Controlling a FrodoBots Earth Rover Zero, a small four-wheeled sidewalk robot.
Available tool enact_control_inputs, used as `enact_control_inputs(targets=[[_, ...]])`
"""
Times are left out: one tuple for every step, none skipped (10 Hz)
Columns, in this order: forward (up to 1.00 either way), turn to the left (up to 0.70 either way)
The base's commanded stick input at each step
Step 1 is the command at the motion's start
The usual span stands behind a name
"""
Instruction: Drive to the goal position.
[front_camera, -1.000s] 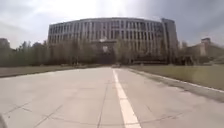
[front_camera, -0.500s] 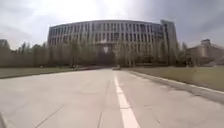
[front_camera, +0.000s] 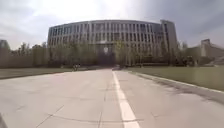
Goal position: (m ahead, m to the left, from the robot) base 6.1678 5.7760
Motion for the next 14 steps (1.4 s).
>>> enact_control_inputs(targets=[[0.70,0.00],[0.70,0.00],[0.70,0.00],[0.70,0.00],[0.70,0.00],[0.70,0.00],[0.70,0.00],[0.70,0.00],[0.70,0.00],[0.70,0.00],[0.70,0.00],[0.70,0.00],[0.70,0.00],[0.70,0.00]])
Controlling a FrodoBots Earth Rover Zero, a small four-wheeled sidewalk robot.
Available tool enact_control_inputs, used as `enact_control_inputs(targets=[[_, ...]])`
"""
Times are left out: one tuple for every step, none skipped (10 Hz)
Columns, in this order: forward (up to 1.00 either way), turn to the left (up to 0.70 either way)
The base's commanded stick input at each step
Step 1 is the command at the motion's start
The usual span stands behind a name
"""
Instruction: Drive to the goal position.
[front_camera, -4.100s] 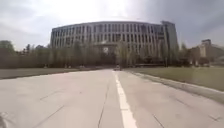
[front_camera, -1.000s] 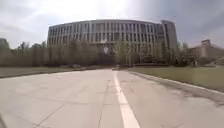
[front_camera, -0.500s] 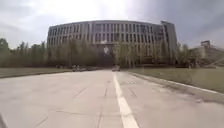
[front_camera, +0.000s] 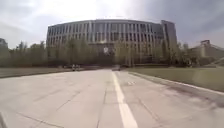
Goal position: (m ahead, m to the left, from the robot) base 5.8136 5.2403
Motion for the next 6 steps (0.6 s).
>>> enact_control_inputs(targets=[[0.70,0.00],[0.70,0.00],[0.70,0.00],[0.70,0.00],[0.70,0.00],[0.70,0.00]])
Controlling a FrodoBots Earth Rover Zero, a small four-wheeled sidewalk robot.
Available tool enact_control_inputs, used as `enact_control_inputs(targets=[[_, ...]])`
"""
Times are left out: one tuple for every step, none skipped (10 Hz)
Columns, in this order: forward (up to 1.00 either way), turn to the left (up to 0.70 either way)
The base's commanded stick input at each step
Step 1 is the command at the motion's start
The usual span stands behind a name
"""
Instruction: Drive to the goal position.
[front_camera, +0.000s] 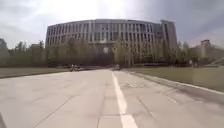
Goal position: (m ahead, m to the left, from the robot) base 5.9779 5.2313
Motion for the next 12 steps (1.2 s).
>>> enact_control_inputs(targets=[[0.70,0.00],[0.70,0.00],[0.70,0.00],[0.70,0.00],[0.70,0.00],[0.70,0.00],[0.70,0.00],[0.70,0.00],[0.70,0.00],[0.70,0.00],[0.70,0.00],[0.70,0.00]])
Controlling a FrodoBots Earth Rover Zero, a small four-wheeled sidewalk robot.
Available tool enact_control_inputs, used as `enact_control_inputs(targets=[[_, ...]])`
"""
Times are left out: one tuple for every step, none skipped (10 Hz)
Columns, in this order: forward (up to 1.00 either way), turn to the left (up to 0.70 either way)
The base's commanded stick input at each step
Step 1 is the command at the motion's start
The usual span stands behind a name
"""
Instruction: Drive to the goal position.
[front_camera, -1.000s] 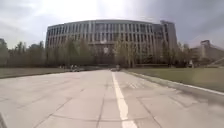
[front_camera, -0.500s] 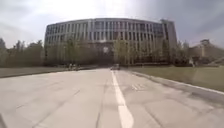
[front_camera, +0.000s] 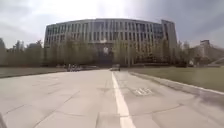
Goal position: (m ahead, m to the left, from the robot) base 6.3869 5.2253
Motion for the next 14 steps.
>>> enact_control_inputs(targets=[[0.70,0.00],[0.70,0.00],[0.70,0.00],[0.70,0.00],[0.70,0.00],[0.70,0.00],[0.70,0.00],[0.70,0.00],[0.70,0.00],[0.70,0.00],[0.70,0.00],[0.70,0.00],[0.70,0.00],[0.70,0.00]])
